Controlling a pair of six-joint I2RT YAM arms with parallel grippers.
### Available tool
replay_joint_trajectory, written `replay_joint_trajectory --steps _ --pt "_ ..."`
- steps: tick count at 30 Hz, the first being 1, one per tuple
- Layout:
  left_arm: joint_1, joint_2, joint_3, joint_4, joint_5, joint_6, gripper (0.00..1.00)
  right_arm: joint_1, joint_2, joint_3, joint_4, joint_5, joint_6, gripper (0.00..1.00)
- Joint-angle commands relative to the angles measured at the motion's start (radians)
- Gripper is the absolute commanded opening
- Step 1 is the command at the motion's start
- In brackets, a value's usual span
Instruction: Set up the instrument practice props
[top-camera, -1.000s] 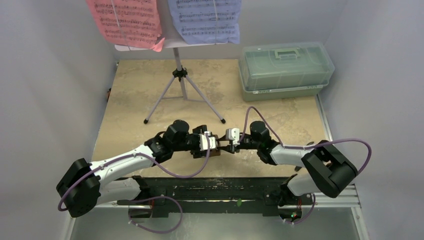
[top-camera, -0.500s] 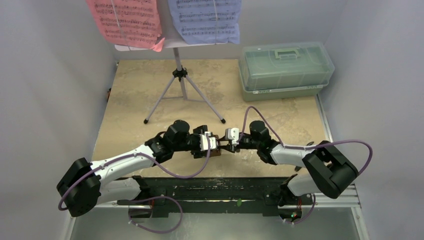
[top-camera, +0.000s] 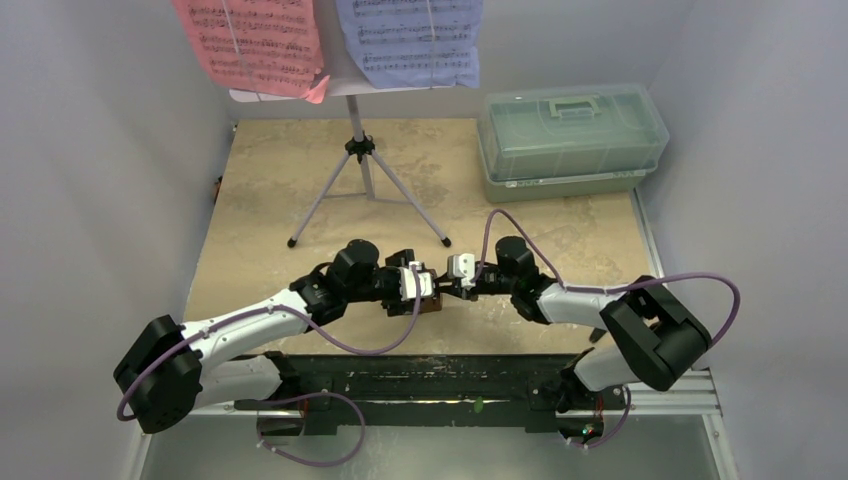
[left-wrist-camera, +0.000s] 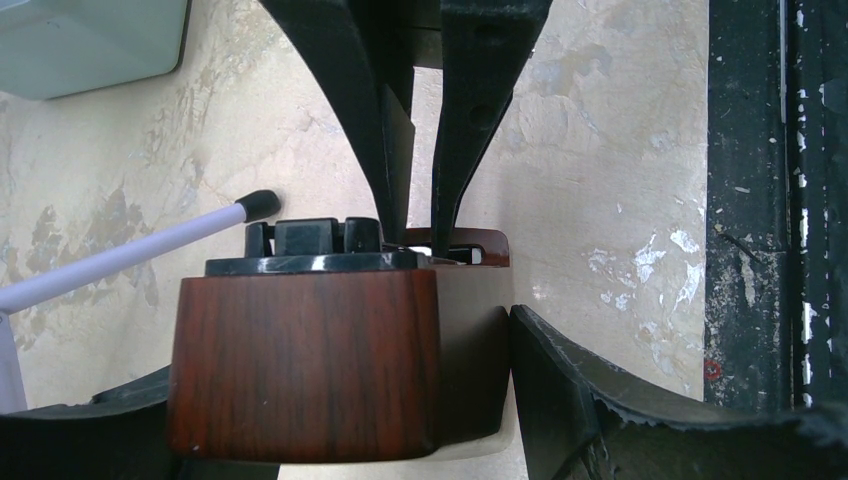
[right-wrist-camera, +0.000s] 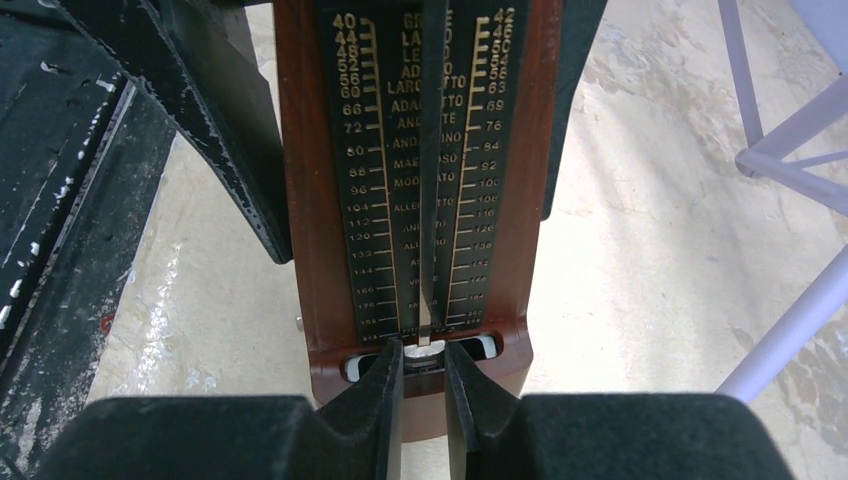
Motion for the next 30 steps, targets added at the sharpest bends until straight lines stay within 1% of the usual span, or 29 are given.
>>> replay_joint_trajectory --steps 1,8,17,22,30 --pt "-0.015 0.029 -0.006 -0.021 0.042 0.039 0.21 0.018 0.018 0.045 -0.011 0.043 -0.051 0.16" --pt "-0.015 0.036 -0.005 -0.023 0.043 0.041 0.2 0.018 -0.017 0.045 -0.012 0.043 -0.069 0.0" --pt "-0.015 0.043 -0.007 -0.022 0.046 0.039 0.19 0.019 -0.133 -0.006 0.05 0.006 -0.058 0.0" --pt "-0.016 0.045 -0.005 -0.026 0.046 0.041 0.19 0.019 -0.131 -0.015 0.066 -0.013 -0.052 0.0" --pt "-0.016 0.037 -0.006 -0.026 0.042 0.041 0.19 0.019 -0.118 -0.014 0.067 0.0 -0.039 0.0"
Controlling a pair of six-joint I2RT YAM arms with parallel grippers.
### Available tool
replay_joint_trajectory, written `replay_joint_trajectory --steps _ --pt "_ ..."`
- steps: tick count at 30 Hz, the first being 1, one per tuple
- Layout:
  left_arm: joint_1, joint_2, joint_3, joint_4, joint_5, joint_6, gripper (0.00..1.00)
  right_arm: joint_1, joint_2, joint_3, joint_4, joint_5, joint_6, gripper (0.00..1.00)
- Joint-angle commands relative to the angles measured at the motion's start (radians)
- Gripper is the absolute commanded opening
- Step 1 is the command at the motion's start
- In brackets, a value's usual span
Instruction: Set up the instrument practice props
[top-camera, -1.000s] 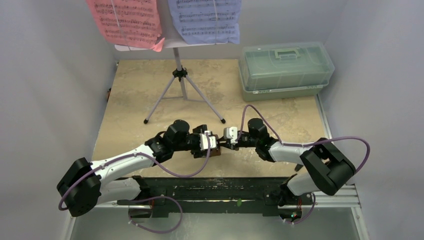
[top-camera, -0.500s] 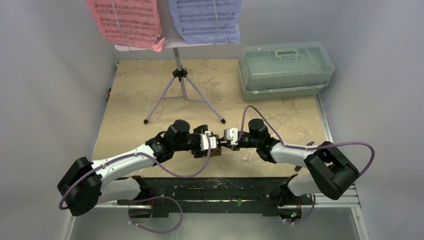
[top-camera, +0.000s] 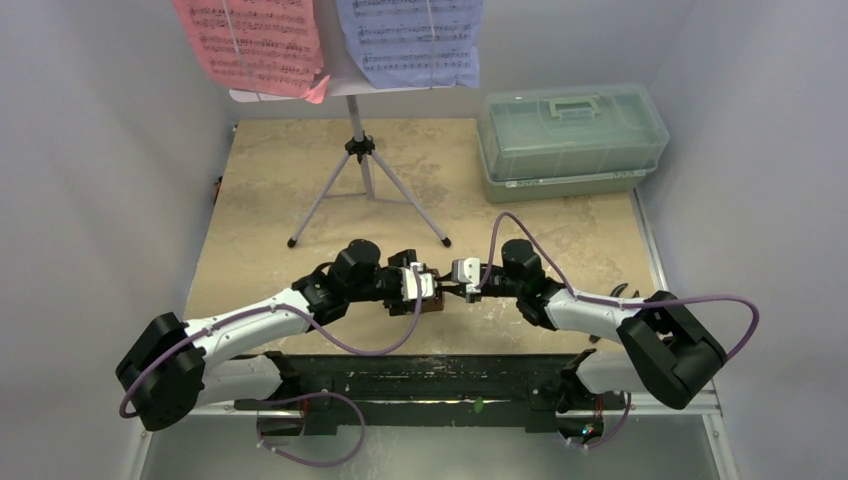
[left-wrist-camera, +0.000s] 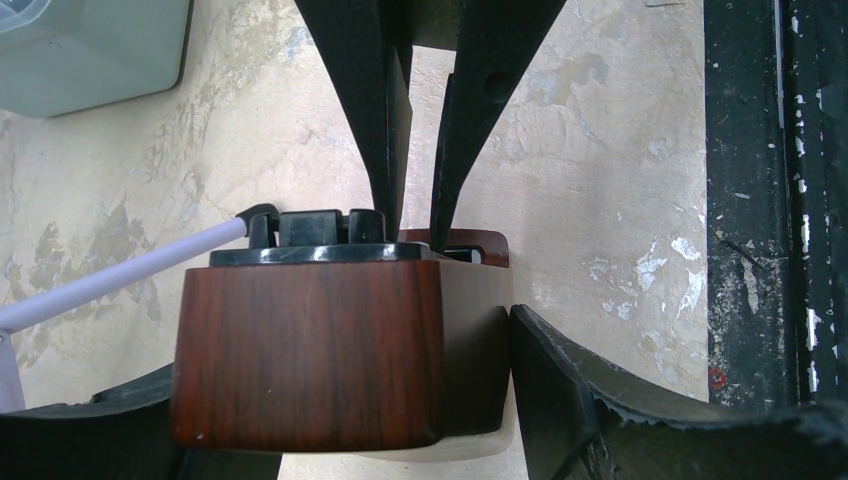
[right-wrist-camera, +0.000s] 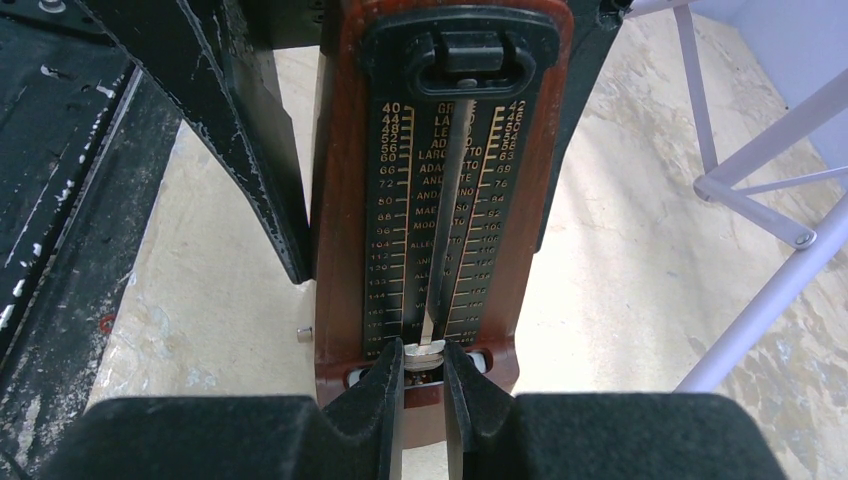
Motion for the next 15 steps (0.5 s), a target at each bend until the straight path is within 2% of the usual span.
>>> replay_joint_trajectory --steps 1,4,6,7,8,9,11,14,15 --pt "-0.014 0.019 -0.006 -0.054 0.026 0.031 0.19 0.011 -0.014 0.009 0.1 -0.022 0.001 0.0" --pt "-0.014 0.013 -0.009 -0.051 0.018 0.029 0.26 0.011 -0.017 0.005 0.107 -0.001 0.02 0.19" --pt "-0.014 0.004 -0.014 -0.042 0.008 0.023 0.38 0.011 -0.025 -0.002 0.116 0.011 0.042 0.37" --pt "-0.014 -0.002 -0.017 -0.037 0.004 0.019 0.47 0.011 -0.033 -0.009 0.125 0.018 0.055 0.5" --pt "-0.014 -0.006 -0.019 -0.033 0.004 0.016 0.54 0.01 -0.043 -0.018 0.135 0.024 0.068 0.84" --pt "-0.014 -0.009 -0.02 -0.033 0.004 0.014 0.58 0.01 -0.055 -0.025 0.139 0.024 0.08 0.97" --pt "-0.014 -0.018 -0.02 -0.03 0.001 0.008 0.7 0.01 -0.078 -0.033 0.126 0.019 0.101 0.99" --pt "-0.013 -0.037 -0.022 -0.031 -0.014 0.004 0.93 0.01 -0.111 -0.03 0.086 0.011 0.132 0.99" --pt "-0.014 -0.045 -0.022 -0.034 -0.02 0.004 0.96 0.01 -0.122 -0.029 0.068 0.012 0.14 0.99"
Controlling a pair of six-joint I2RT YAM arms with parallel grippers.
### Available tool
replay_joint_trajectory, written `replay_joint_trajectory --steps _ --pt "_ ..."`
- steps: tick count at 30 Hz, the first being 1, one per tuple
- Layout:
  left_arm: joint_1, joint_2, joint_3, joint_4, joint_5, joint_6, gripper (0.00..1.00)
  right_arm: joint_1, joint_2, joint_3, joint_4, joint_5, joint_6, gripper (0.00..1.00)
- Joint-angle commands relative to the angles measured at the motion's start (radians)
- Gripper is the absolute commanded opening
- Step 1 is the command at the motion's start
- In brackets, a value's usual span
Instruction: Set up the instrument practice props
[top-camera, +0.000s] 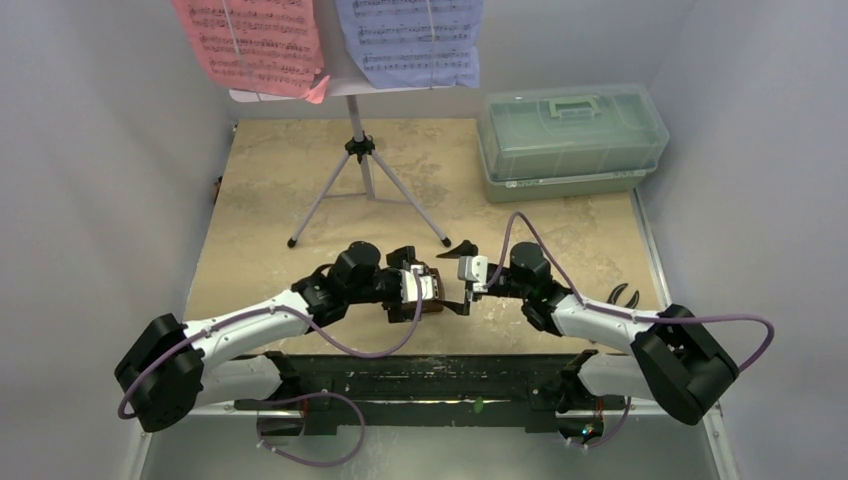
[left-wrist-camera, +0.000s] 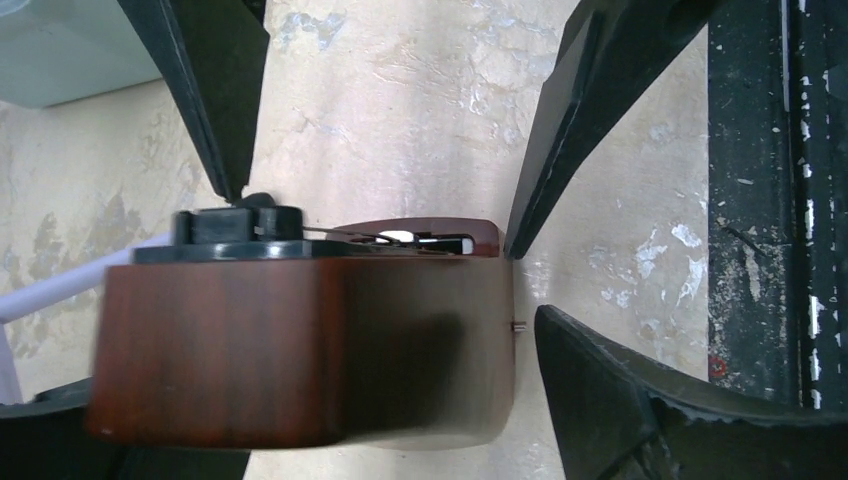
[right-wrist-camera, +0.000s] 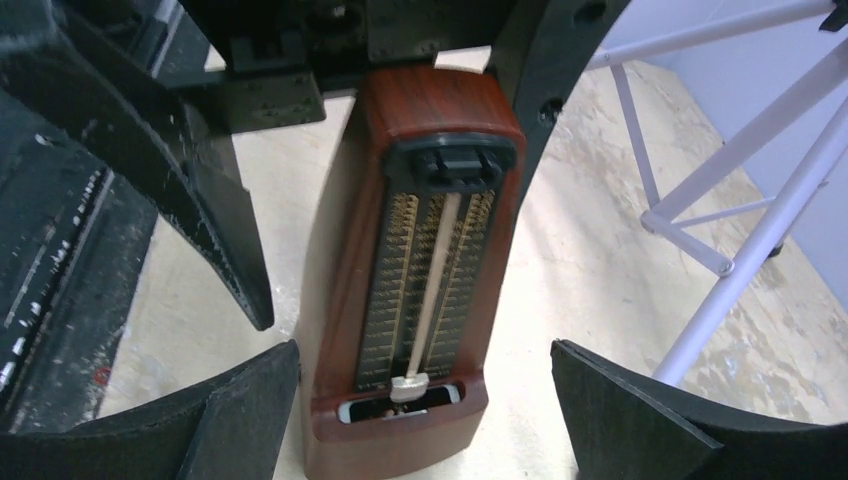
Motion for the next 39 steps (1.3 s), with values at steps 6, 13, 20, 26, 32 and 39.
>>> replay_joint_trajectory --steps 6,13,20,26,32,39 --pt "-0.007 -0.128 -0.007 -0.051 -0.032 -0.004 1.0 0.008 -0.181 -0.056 -0.001 0.115 0.225 0.99" --pt "-0.007 -0.286 0.06 -0.187 -0.054 -0.089 1.0 0.009 -0.25 -0.149 0.213 0.483 0.775 0.99" --pt "-0.007 -0.394 0.171 -0.273 -0.108 -0.226 0.99 -0.003 -0.212 0.053 -0.214 0.447 0.848 0.99" --pt "-0.007 -0.358 0.25 -0.209 -0.302 -0.488 0.69 -0.091 -0.251 0.036 -0.17 0.235 0.893 0.99" --pt "-0.007 -0.232 0.298 -0.188 -0.283 -0.644 0.44 -0.248 -0.071 0.117 -0.053 -0.218 1.014 0.79" --pt "-0.007 -0.183 0.278 -0.15 -0.236 -0.671 0.32 -0.248 0.054 0.218 -0.061 -0.317 1.013 0.46"
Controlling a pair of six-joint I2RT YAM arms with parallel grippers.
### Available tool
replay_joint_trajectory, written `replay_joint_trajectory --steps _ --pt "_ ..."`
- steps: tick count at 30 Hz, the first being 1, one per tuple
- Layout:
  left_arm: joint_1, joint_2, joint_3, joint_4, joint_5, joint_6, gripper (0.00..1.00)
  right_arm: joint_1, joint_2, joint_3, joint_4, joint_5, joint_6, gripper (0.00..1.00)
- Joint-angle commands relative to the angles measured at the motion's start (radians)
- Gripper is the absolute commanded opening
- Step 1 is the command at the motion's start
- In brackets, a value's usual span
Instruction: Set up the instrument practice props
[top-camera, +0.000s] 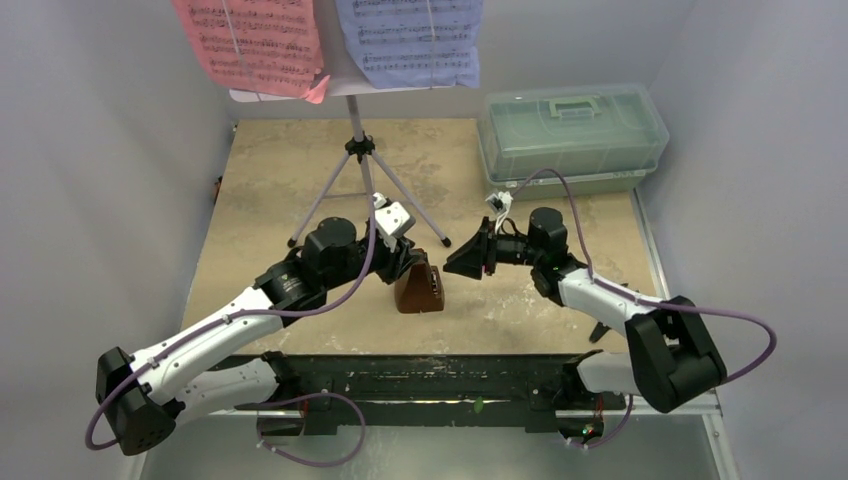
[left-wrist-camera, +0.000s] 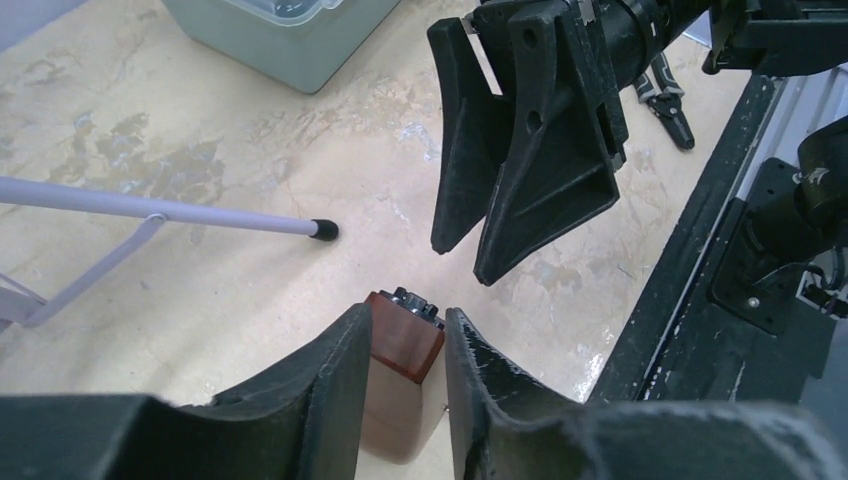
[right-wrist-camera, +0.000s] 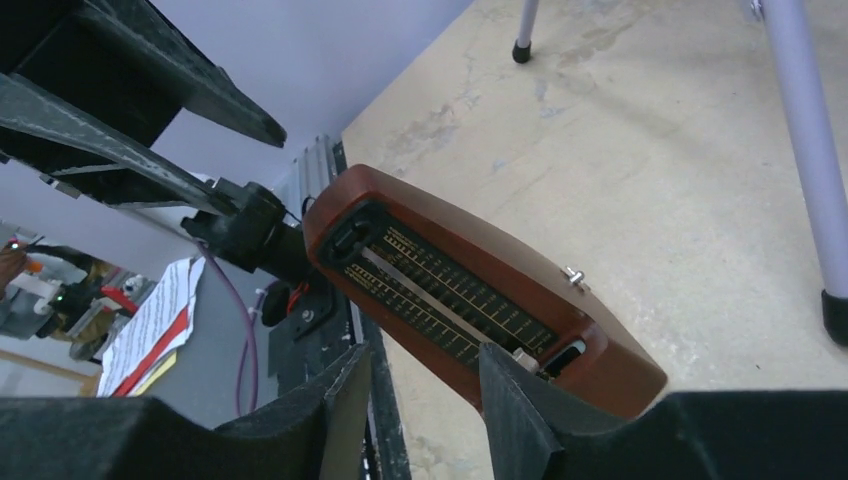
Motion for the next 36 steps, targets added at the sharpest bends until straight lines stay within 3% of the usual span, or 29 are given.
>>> replay_joint_trajectory --steps 1,5,11,20,29,36 --pt "-0.004 -0.011 0.005 0.068 0.011 -0.06 0.28 0.002 0.021 0.091 0.018 -0.092 -0.001 0.44" --pt "-0.004 -0.005 -0.01 0.071 0.011 -0.049 0.26 0.003 0.063 0.144 -0.002 -0.093 -0.023 0.41" --pt "-0.005 0.005 -0.027 0.049 0.025 -0.035 0.25 0.02 0.142 0.219 -0.055 -0.146 -0.055 0.27" --pt "-0.006 0.013 -0.054 0.023 0.058 -0.008 0.24 0.05 0.157 0.211 -0.035 -0.178 -0.06 0.18" --pt "-0.004 0.031 -0.063 0.006 0.049 0.011 0.2 0.075 0.183 0.216 -0.014 -0.179 -0.058 0.16" --pt "-0.005 0.031 -0.061 -0.021 0.055 0.042 0.15 0.077 0.224 0.229 0.009 -0.158 -0.031 0.04"
